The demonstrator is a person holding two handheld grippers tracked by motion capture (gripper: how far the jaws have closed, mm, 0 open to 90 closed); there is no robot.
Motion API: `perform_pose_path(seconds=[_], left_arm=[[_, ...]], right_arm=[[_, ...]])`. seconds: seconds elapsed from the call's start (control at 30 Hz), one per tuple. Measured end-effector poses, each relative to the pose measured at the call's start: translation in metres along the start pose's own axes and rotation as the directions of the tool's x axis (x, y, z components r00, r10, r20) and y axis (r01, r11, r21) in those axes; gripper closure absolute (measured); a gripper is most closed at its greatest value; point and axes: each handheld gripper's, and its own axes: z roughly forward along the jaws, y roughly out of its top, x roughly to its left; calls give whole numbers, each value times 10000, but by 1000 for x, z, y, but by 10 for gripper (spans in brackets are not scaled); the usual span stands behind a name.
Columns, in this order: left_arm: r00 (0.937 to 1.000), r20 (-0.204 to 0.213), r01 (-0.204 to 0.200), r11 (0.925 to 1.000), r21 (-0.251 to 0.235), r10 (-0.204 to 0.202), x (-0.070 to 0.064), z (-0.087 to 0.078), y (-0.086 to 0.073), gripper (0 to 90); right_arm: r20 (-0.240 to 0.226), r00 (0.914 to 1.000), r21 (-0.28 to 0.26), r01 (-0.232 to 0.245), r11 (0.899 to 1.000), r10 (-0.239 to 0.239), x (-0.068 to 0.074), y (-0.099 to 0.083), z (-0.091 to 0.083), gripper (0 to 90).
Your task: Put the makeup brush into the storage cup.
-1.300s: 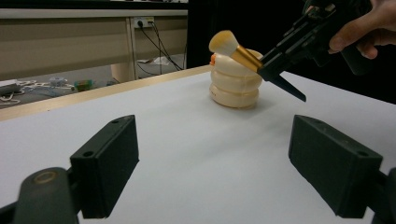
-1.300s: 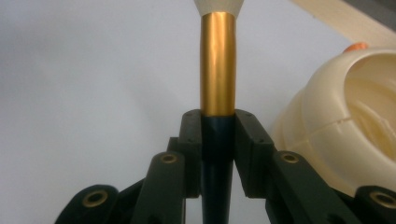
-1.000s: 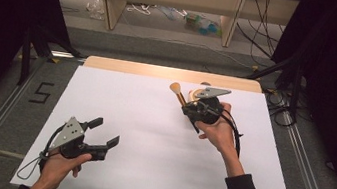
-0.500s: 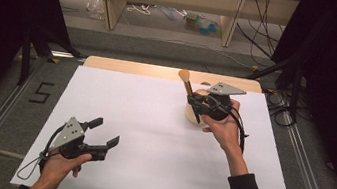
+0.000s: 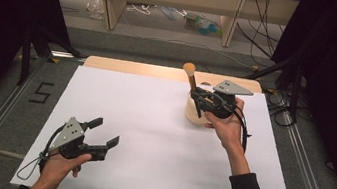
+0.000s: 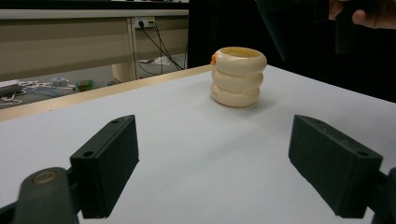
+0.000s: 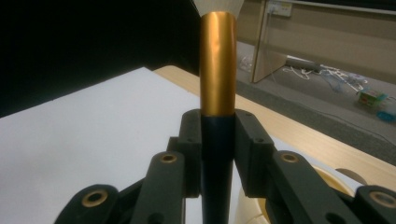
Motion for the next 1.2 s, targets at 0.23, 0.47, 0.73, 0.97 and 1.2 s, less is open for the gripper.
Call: perform_pose_path(seconds=[0.23, 0.47, 0.73, 0.97, 1.2], left_arm=[[9998, 49, -184, 9998, -63, 185, 2, 2, -1, 160], [10000, -76, -36, 9999, 120, 37, 0, 0, -1, 160], [10000, -44, -74, 9999, 99, 74, 0, 1, -1, 160], [9999, -23, -137, 9998, 108, 138, 0, 1, -1, 160], [10000, -18, -17, 9999, 102, 17, -1, 1, -1, 160]], right_arm=[[254, 9994, -600, -214, 9980, 229, -10, 1, -5, 745], [456, 9962, -745, -704, 9947, 739, -17, 2, -5, 745], [715, 9922, -989, -947, 9906, 1020, -27, 0, 0, 745], [1010, 9891, -1168, -952, 9886, 1072, -39, 2, 5, 745], [1214, 9859, -1281, -998, 9867, 1155, -47, 1, 12, 745]])
